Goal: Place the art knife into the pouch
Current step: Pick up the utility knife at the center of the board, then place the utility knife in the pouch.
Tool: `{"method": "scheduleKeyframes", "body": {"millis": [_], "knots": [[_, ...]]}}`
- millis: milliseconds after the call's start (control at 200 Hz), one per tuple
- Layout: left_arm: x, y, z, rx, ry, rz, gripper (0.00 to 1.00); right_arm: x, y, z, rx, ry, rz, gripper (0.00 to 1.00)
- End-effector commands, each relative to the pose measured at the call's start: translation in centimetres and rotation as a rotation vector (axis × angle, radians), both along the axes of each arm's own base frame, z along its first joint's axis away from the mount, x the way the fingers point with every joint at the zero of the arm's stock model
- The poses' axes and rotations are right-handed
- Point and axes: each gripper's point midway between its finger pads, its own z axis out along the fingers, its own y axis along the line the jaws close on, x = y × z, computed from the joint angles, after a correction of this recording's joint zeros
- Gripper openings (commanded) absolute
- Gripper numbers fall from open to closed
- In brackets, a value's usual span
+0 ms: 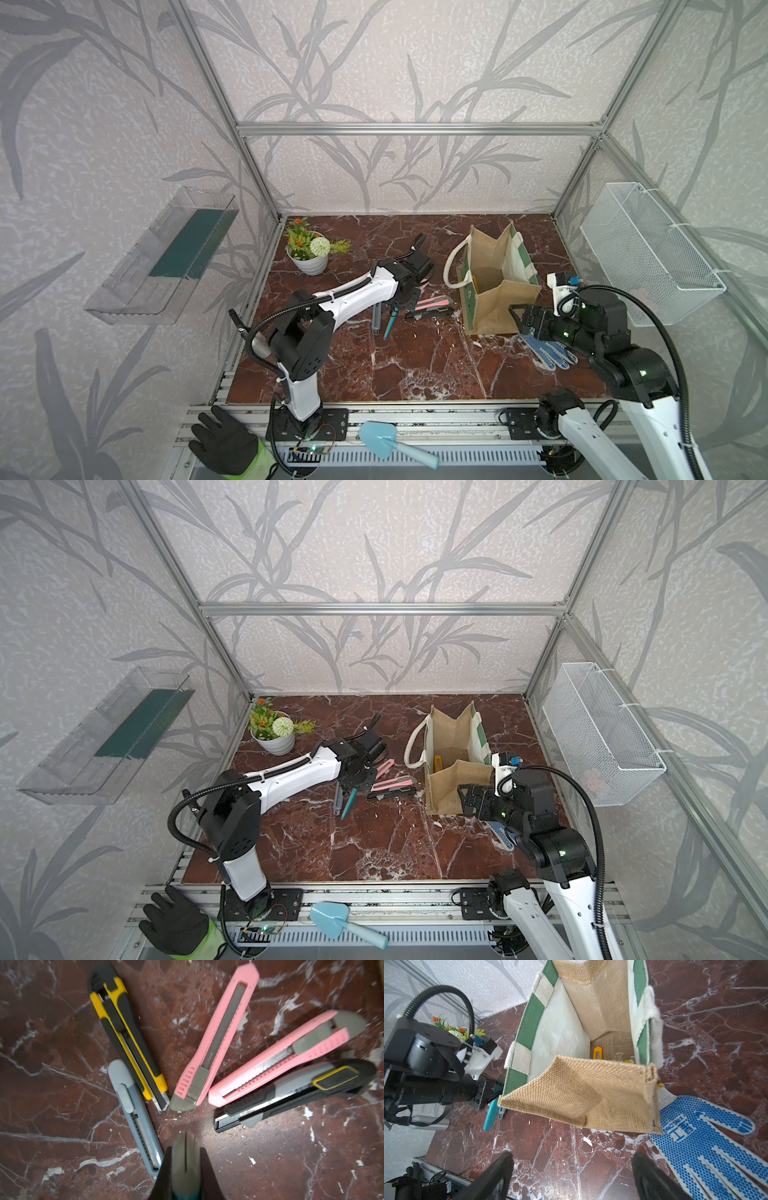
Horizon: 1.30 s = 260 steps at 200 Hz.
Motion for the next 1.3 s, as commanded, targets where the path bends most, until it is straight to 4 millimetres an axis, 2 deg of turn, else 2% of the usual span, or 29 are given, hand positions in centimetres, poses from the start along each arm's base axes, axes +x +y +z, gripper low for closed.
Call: {"method": "scheduleKeyframes", "body": {"millis": [0,265,390,585,710,830,1005,1110,1294], "knots": [[0.7,-0.2,3.8,-0.023,-0.053,-0.010,0.00,0.1,0.3,0.8,0.009,-0.036,0.022,0.90],[3.0,-2.0,11.5,-0.102,-0.186,-0.034,0.00,-0.3,0.2,0.9,0.010,-0.052,0.017,0.90],[3.2,-3.5,14.8,-0.160,-0.229,-0.075,0.00,-0.6,0.1,1.3,0.017,-0.069,0.014,0.90],[3.5,-7.3,20.0,-0.262,-0.325,-0.171,0.00,-0.7,-0.9,0.5,-0.017,-0.060,-0.031,0.90],[2.9,-11.6,23.1,-0.327,-0.381,-0.279,0.00,-0.7,-0.8,0.3,-0.008,-0.049,-0.033,0.90],[2.3,-16.0,24.2,-0.429,-0.366,-0.370,0.00,-0.9,-1.0,0.1,-0.010,-0.047,-0.042,0.90],[2.2,-20.6,24.6,-0.507,-0.376,-0.451,0.00,-1.1,-0.9,-0.5,-0.001,-0.026,-0.043,0.90],[2.4,-22.5,24.8,-0.573,-0.383,-0.482,0.00,-1.3,-0.9,-0.7,0.001,-0.015,-0.046,0.90],[2.7,-24.7,25.0,-0.654,-0.394,-0.521,0.00,-1.6,-0.8,-1.2,0.015,-0.012,-0.041,0.90]]}}
